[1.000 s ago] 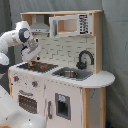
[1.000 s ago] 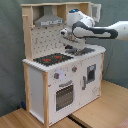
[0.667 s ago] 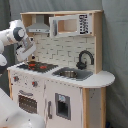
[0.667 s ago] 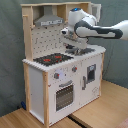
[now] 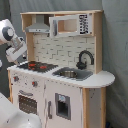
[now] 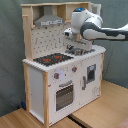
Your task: Play with the kitchen
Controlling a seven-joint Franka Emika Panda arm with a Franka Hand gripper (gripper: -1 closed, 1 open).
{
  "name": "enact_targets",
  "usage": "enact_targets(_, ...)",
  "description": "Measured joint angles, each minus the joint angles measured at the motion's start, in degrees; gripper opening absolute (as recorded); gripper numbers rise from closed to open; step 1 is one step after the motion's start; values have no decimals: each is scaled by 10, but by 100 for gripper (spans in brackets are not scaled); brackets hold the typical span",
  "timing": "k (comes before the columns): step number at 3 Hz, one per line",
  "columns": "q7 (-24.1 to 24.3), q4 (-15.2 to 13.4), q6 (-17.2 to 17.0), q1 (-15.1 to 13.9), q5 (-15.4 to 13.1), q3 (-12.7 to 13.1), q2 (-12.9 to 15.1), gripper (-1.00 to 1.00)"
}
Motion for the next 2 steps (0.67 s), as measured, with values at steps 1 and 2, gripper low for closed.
enact_targets(1, 16, -29, 0, 55, -23, -14, -6, 100)
enact_targets(2, 23, -56, 0, 104, -40, -34, -17, 100)
